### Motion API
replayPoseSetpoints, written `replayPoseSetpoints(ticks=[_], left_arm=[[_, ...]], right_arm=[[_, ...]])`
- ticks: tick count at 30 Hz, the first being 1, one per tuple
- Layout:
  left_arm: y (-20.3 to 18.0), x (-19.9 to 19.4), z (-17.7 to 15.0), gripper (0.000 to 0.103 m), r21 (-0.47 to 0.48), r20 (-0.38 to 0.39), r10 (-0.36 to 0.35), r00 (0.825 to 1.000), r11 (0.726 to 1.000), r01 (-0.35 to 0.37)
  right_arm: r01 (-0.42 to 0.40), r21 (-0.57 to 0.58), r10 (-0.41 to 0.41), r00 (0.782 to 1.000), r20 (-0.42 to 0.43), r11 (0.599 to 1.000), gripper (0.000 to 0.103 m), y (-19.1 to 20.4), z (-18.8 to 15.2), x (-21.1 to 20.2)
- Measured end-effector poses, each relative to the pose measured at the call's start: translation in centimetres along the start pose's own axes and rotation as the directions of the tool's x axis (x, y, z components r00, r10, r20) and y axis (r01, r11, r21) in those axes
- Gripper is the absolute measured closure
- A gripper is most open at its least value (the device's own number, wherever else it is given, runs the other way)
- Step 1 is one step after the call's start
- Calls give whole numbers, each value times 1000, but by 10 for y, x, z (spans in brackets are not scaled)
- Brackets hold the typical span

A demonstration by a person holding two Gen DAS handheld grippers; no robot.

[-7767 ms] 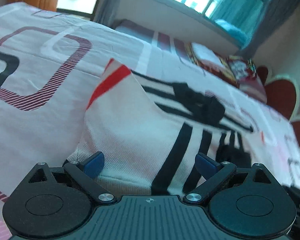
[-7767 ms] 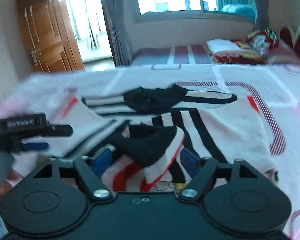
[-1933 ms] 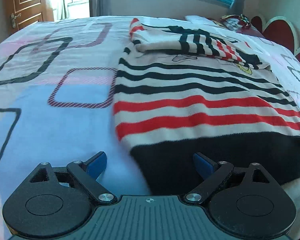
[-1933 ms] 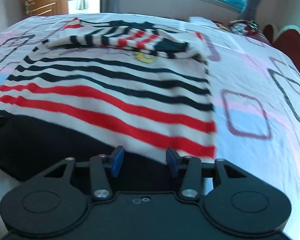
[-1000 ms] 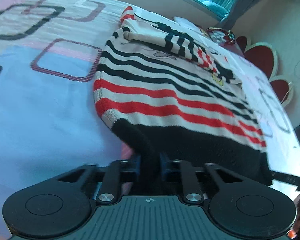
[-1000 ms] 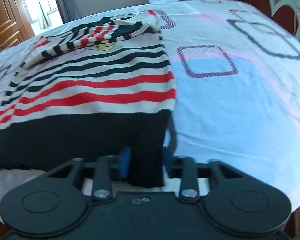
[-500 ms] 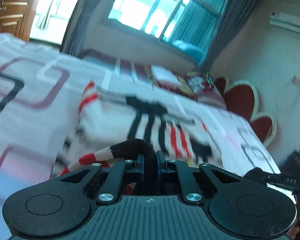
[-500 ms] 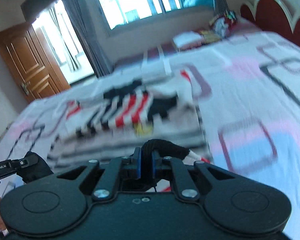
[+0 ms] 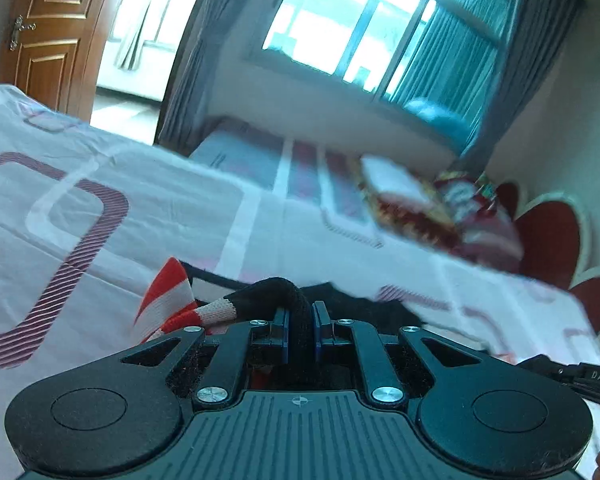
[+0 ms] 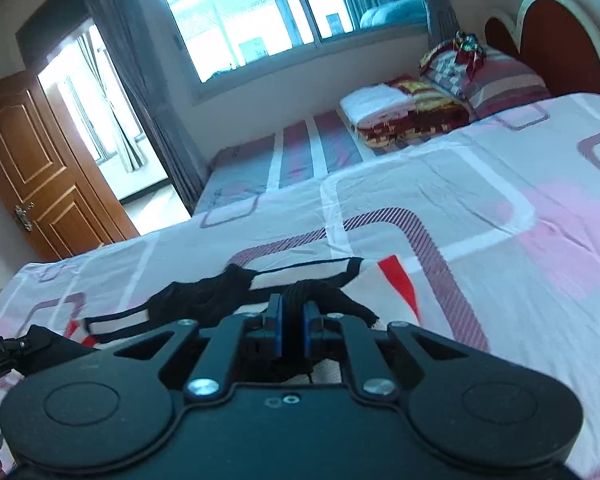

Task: Fold small clothes
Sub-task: 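Lift the hem with both grippers and fold it over toward the collar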

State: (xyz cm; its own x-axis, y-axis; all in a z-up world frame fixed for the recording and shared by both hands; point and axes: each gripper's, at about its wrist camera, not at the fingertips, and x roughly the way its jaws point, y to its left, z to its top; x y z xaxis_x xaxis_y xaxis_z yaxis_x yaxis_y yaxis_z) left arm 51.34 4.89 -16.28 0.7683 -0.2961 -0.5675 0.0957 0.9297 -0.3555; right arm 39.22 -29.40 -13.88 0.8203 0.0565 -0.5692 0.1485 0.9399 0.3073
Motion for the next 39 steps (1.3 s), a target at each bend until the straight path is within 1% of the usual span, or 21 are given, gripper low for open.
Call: replayPoseSetpoints(ticks=[2, 4, 5, 6, 7, 8, 9, 11, 14, 18, 21, 22, 23, 24, 25, 27, 28, 29, 32, 35, 39], left_arm=[[3, 24, 3, 91, -18, -77, 29, 997, 999, -30], [8, 42, 5, 91, -47, -132, 58, 990, 997, -64], [12, 46, 7, 91, -77, -146, 50, 988, 995, -62], [15, 47, 10, 82, -110, -144, 36, 989, 993, -52], [16, 46, 13, 72, -125, -128, 36, 991, 991, -53], [17, 43, 15, 43, -125, -100, 52, 994, 990, -64], [15, 40, 17, 27, -114, -66, 77, 995, 990, -84], [13, 35, 19, 27, -80, -27, 88, 996, 993, -90], [6, 36, 16, 27, 5, -45, 80, 996, 997, -80], [4, 49, 8, 27, 107, -112, 119, 987, 988, -107], [8, 58, 3, 27, 128, -142, 155, 978, 982, -138], [9, 60, 2, 28, 126, -145, 156, 977, 982, -138], [10, 59, 0, 33, 133, -142, 155, 978, 982, -137], [7, 59, -3, 61, 156, -136, 159, 978, 978, -137], [4, 60, -4, 75, 178, -146, 160, 976, 975, -133], [4, 60, -6, 86, 178, -138, 155, 978, 975, -129], [4, 57, -6, 92, 178, -122, 155, 980, 975, -132], [3, 54, -6, 95, 175, -108, 152, 982, 976, -132], [5, 45, -1, 97, 155, -54, 145, 988, 979, -135], [13, 43, 7, 97, 106, -9, 163, 987, 981, -161], [30, 62, 5, 97, 82, -50, 245, 968, 967, -241]], right_arm=[[16, 5, -16, 999, -40, 1000, 93, -6, 5, 27], [22, 51, -15, 992, -124, 998, 91, -15, 7, 54], [28, 73, -18, 991, -134, 997, 84, -20, 6, 62], [41, 74, -31, 991, -129, 996, 72, -22, 6, 66], [51, 61, -44, 993, -114, 997, 67, -22, 7, 67], [56, 47, -51, 995, -89, 997, 56, -23, 9, 65], [57, 39, -54, 996, -65, 998, 55, -24, 11, 63], [85, -2, -85, 995, -45, 996, 58, -20, 14, 60], [114, -120, -117, 993, -18, 986, 57, -7, 13, 58], [140, -274, -165, 984, -67, 951, 54, 2, 7, 76], [87, -274, -129, 982, -137, 958, 59, 1, 4, 88], [77, -278, -125, 980, -158, 958, 61, 2, 2, 93], [85, -293, -137, 977, -161, 952, 63, 4, -1, 97], [92, -301, -145, 977, -158, 949, 64, 4, -3, 99], [91, -298, -143, 977, -157, 950, 66, 3, -3, 99], [82, -301, -132, 979, -152, 950, 91, 3, -4, 99], [71, -300, -122, 980, -155, 951, 93, 3, -4, 99], [69, -291, -116, 983, -145, 954, 96, 3, -3, 97], [76, -277, -107, 989, -99, 958, 97, 2, 1, 89], [92, -267, -106, 994, -39, 959, 97, 2, 9, 80], [126, -285, -134, 991, -8, 950, 97, 3, 15, 86]])
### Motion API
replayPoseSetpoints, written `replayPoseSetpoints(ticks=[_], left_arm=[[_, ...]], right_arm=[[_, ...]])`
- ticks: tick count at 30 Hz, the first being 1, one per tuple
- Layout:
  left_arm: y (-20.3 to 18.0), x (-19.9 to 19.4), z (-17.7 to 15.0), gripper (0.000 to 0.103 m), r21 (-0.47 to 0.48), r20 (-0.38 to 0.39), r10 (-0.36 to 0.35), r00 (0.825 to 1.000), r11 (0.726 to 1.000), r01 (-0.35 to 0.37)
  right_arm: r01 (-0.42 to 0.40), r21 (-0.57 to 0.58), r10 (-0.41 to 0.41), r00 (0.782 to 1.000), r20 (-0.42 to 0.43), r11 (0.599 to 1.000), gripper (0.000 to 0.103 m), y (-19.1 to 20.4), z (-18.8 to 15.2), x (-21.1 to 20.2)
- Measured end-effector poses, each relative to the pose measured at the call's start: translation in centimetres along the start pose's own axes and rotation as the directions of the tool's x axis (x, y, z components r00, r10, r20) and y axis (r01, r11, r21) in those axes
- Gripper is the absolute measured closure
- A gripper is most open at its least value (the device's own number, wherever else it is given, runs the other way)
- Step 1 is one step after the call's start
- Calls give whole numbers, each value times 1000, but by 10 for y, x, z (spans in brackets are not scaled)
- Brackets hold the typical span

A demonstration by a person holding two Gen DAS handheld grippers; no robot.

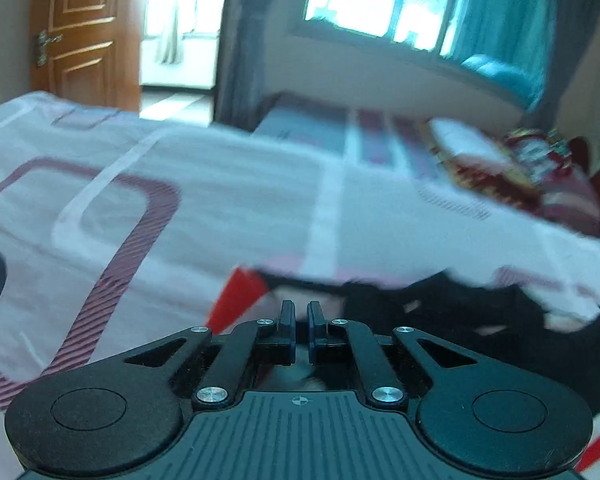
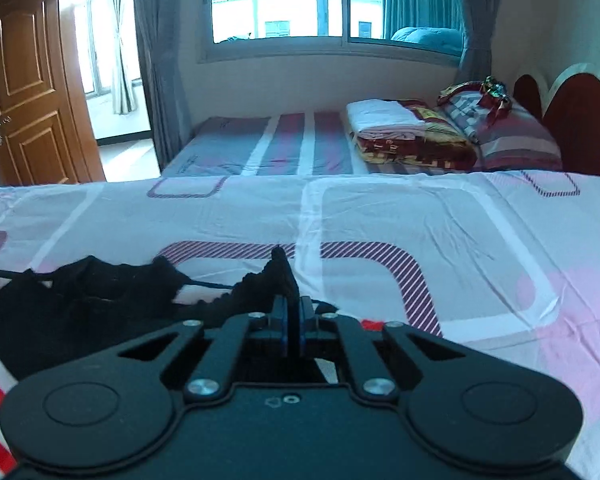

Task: Fold small clothes
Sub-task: 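Lift the hem with both grippers and fold it over toward the collar, then lay the hem down on the collar and open both grippers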

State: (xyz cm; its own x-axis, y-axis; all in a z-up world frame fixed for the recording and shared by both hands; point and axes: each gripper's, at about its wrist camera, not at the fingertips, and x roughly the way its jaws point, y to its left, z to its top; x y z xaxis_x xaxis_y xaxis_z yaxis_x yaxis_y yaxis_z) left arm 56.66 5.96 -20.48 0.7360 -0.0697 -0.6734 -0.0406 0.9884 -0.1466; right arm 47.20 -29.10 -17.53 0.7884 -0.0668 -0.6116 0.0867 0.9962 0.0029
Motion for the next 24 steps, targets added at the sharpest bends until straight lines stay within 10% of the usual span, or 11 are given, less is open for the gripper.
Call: replayPoseSetpoints(ticks=[5, 9, 19, 24], left_arm=[[3, -3, -8, 98, 36, 3, 13, 1000, 999, -13], [-2, -31, -6, 98, 25, 27, -38, 999, 999, 37], [-62, -59, -30, 97, 235, -99, -272, 957, 928, 288], [-75, -35, -41, 98, 262, -100, -198, 975, 940, 218]], right_arm=[[56, -40, -59, 995, -77, 998, 93, 0, -16, 26], [50, -45, -52, 998, -46, 998, 58, 3, -7, 5], [-122, -80, 119, 992, -40, 989, 61, 53, -12, -34], [-147, -113, 139, 988, -73, 983, 63, 77, -27, -25]])
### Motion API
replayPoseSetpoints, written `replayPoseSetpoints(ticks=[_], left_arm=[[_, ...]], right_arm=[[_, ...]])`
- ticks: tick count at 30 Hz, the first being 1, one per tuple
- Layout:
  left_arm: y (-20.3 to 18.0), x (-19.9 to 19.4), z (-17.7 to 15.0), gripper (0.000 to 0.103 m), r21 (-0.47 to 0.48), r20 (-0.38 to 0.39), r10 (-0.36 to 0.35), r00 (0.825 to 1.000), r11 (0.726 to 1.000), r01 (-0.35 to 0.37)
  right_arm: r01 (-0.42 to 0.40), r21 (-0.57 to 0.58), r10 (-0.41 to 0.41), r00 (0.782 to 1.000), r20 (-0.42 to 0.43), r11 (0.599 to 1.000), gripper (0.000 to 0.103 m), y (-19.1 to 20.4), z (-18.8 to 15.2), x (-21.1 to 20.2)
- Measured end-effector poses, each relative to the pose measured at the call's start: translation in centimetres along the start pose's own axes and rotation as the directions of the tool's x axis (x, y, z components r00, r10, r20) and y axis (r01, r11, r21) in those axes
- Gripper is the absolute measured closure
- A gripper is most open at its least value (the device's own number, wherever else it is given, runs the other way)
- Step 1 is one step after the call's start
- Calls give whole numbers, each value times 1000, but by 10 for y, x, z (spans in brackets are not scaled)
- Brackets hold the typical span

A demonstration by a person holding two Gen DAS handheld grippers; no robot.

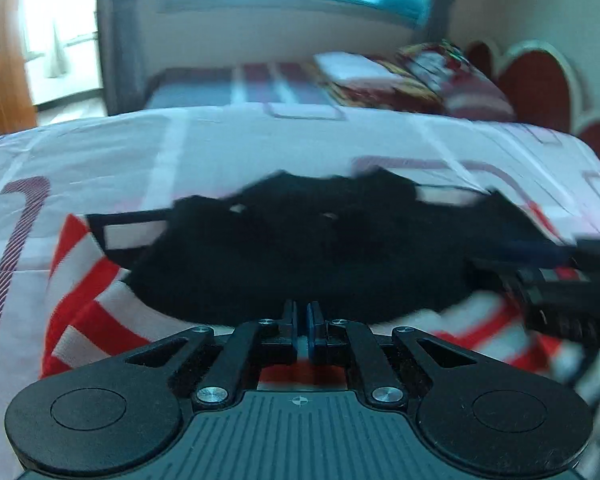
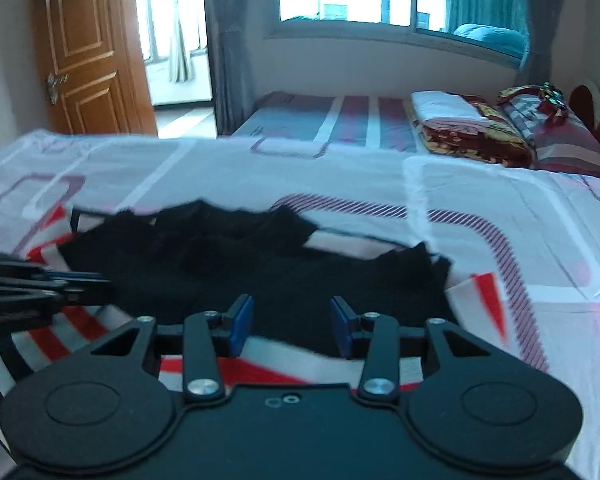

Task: Fold small clothes
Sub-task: 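Lay the hem down on the collar and open both grippers, then grasp one side edge of the folded sweater with the left gripper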

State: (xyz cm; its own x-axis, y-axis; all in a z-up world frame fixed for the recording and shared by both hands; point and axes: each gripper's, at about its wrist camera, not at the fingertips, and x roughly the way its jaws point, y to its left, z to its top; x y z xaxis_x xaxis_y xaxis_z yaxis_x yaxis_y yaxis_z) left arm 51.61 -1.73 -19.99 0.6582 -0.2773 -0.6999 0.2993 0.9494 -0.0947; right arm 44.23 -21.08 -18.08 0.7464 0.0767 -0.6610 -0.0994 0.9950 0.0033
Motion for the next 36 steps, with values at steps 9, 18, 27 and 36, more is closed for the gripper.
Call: replayPoseSetpoints(ticks=[9, 18, 27, 36], left_arm=[[23, -1, -2, 99, -77, 41, 153, 987, 986, -149], [-17, -49, -31, 98, -22, 52, 63, 997, 998, -62], [-12, -70, -50, 98, -18, 36, 80, 996, 997, -80], [-14, -92, -68, 98, 5, 34, 104, 994, 995, -104]], right_arm=[[95, -27, -95, 995, 5, 995, 61, -5, -15, 22], [22, -8, -22, 999, 39, 1000, 61, 23, -24, -25], [51, -68, -52, 999, -11, 996, 58, 42, -52, -30], [86, -43, -87, 996, -32, 995, 56, 45, -69, -55]])
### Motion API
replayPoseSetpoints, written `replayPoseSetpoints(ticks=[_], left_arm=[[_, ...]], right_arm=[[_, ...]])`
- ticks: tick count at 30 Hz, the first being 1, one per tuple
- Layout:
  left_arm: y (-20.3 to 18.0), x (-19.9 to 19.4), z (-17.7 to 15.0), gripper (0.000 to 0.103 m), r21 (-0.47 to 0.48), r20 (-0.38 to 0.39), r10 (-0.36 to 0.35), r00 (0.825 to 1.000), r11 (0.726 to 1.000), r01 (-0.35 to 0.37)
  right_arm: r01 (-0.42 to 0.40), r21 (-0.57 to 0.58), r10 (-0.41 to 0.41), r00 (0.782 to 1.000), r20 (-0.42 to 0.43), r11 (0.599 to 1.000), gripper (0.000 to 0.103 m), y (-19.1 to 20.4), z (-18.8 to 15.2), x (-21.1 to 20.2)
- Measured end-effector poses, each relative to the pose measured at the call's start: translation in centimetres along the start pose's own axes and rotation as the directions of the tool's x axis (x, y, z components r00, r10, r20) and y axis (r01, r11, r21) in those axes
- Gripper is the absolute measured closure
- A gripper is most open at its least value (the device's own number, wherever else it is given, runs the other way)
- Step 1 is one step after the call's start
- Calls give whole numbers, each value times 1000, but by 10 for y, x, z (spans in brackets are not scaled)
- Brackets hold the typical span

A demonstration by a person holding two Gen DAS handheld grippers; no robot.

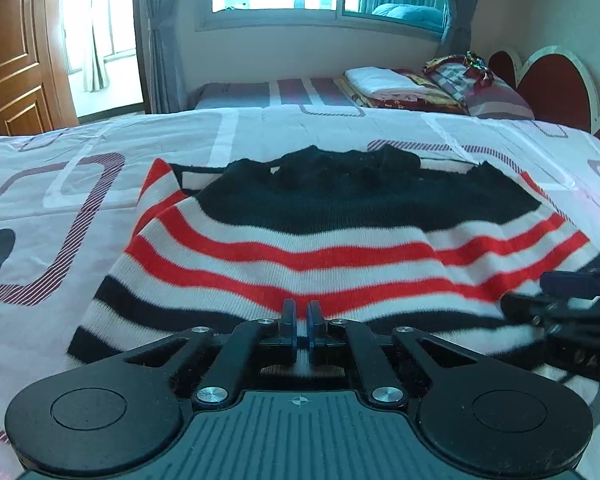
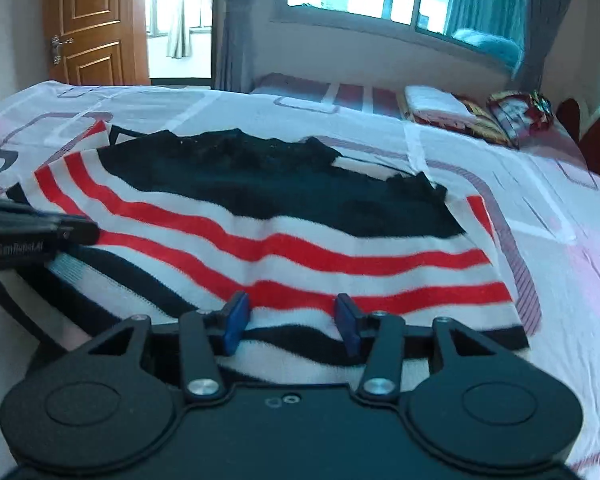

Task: Fold small clothes
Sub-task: 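Grasp one side edge of the folded sweater with the left gripper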

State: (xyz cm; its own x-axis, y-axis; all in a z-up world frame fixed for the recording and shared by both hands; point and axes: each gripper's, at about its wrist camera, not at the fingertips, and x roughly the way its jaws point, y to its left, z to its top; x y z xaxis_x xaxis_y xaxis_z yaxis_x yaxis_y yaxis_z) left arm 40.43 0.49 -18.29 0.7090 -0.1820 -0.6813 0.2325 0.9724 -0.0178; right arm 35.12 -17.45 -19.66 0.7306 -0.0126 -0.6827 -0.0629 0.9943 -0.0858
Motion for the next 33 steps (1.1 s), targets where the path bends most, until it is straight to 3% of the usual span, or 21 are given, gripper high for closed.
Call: replayPoseSetpoints(ticks=[2, 5, 15, 20, 23, 27, 33], left_arm=[[-1, -10, -3, 98, -8, 17, -5, 1000, 1000, 5], [0, -10, -11, 97, 22, 15, -5, 1000, 1000, 4], [34, -26, -23, 97, -96, 30, -16, 999, 995, 19], [50, -30, -20, 97, -124, 88, 64, 994, 991, -53], [69, -14, -27, 97, -171, 17, 75, 997, 983, -72], [69, -12, -28, 97, -158, 27, 75, 997, 985, -70], [76, -25, -25, 97, -258, -22, 18, 1000, 966, -23]], right_arm=[[-9, 36, 9, 1000, 7, 999, 56, -2, -1, -9], [27, -44, -28, 1000, -14, 999, 56, 8, -13, -8], [37, -53, -40, 997, -63, 998, 56, 9, -22, -18], [14, -6, -14, 1000, 6, 1000, 56, 9, -13, -32], [8, 3, -8, 1000, 27, 1000, 55, 14, -1, -27], [-9, 43, 9, 1000, 8, 999, 55, 17, 5, -12], [20, -16, -20, 999, -29, 1000, 54, 29, 2, 1]])
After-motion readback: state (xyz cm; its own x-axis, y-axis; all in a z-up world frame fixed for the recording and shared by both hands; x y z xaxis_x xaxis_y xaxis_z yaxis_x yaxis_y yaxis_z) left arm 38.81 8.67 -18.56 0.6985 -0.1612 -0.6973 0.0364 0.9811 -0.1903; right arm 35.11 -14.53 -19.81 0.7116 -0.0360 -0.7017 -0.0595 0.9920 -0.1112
